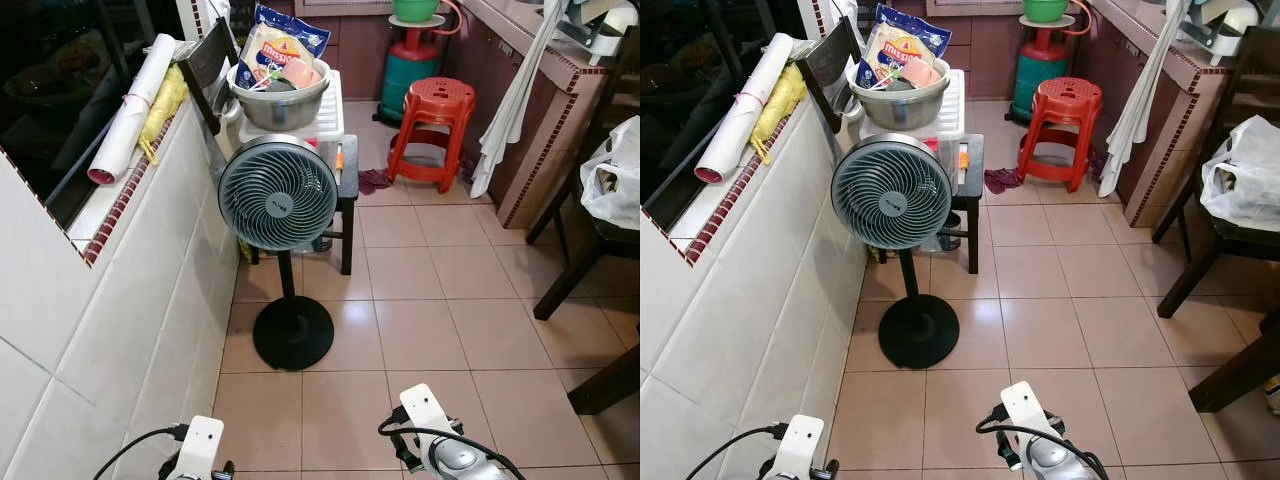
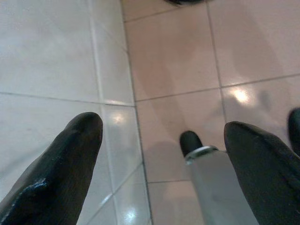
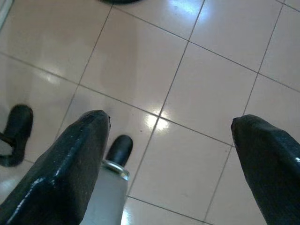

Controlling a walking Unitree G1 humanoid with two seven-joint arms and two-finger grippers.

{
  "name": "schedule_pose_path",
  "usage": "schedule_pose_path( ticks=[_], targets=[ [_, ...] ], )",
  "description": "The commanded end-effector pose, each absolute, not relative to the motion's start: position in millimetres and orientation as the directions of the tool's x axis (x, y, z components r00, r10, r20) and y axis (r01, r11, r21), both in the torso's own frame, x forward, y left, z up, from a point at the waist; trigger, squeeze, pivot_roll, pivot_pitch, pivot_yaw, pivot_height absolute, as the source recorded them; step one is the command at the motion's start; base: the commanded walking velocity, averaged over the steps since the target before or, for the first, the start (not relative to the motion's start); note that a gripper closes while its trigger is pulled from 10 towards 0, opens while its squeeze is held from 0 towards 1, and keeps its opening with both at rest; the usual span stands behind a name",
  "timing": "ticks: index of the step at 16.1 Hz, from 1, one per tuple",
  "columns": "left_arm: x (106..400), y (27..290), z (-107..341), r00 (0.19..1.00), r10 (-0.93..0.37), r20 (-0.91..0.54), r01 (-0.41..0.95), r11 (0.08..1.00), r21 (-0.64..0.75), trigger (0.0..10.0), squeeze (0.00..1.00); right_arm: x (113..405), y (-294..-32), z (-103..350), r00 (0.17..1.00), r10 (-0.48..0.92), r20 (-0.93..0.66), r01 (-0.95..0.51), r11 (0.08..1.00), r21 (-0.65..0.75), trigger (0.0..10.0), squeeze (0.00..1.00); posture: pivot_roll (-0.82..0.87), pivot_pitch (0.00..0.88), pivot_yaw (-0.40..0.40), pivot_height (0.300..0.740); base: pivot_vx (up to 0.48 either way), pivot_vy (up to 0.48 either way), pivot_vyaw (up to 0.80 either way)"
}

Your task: Setting the table

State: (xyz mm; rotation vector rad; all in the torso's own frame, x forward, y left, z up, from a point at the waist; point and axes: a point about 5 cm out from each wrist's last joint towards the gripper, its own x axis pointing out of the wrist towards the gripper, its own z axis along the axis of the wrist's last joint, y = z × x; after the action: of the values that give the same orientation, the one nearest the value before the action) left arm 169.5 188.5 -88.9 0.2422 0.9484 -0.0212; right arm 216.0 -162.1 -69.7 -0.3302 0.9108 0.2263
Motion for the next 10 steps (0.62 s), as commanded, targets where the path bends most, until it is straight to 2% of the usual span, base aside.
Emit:
schedule_pose_path(
  ticks=[1,6,10],
  targets=[
    [169,193,-88,0.599,0.128,-0.791,0.084,0.972,0.221,10.0,0.0,220,-163,-67,0.609,0.036,-0.792,-0.261,0.952,-0.158,10.0,0.0,0.01,0.028,0.041,0.74,0.0,0.0,0.0],
    [171,193,-85,0.641,0.135,-0.755,0.04,0.977,0.208,10.0,0.0,237,-164,-57,0.654,0.004,-0.757,-0.065,0.997,-0.051,10.0,0.0,0.0,0.026,0.044,0.74,0.0,0.0,0.0],
    [170,193,-85,0.664,0.143,-0.734,-0.042,0.987,0.154,10.0,0.0,251,-155,-48,0.687,0.015,-0.726,-0.01,1.0,0.012,10.0,0.0,0.0,0.016,0.053,0.74,0.0,0.0,0.0]
  ],
)
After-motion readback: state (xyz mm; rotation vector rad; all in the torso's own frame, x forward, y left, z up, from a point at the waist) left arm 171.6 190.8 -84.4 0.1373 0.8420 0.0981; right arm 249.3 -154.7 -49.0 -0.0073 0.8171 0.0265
